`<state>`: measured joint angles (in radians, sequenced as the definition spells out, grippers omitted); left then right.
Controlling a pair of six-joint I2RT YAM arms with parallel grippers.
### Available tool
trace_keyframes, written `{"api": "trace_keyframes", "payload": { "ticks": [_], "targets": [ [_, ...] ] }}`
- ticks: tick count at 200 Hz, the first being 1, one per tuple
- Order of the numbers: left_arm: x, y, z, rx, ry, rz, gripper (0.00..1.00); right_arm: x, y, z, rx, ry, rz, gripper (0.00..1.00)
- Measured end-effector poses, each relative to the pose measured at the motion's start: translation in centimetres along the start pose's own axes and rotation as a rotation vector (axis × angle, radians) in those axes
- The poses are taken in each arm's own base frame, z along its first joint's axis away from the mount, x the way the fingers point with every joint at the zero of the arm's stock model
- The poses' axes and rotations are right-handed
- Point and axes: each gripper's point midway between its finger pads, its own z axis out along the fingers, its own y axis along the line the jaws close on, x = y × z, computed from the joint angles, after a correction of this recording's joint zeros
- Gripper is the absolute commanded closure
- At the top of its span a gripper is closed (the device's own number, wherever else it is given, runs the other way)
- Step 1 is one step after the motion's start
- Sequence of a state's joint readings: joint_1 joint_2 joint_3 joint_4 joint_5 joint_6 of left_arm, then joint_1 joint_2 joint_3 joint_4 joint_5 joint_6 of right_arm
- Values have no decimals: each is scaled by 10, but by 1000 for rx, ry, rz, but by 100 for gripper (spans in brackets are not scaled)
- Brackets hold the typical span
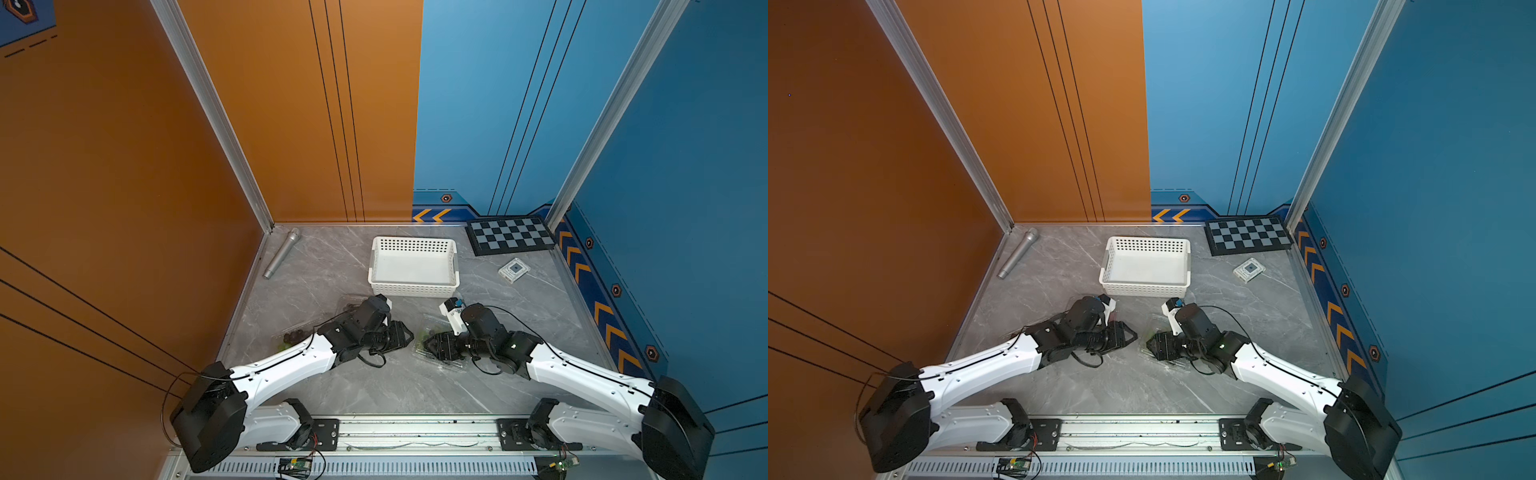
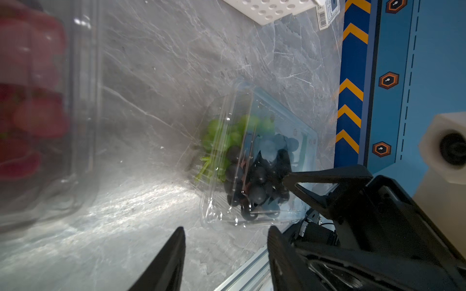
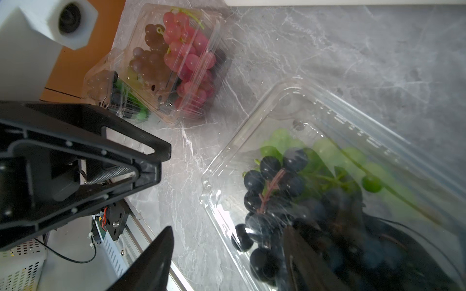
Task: Pack grapes into containers
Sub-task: Close the packing box at the center of the board.
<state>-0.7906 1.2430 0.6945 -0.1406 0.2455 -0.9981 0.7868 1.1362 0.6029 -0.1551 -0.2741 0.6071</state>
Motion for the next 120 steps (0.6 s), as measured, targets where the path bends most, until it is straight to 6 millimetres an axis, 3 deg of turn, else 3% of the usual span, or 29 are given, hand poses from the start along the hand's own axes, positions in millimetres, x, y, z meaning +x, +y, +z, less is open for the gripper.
{"api": "trace_keyframes", "payload": {
  "ticks": [68,120],
  "targets": [
    [16,14,17,23,33,-48,49,3,-5,2,23,-21,-9,32],
    [19,10,20,69,28,-66,65,2,-5,1,27,-28,-1,32]
  ]
}}
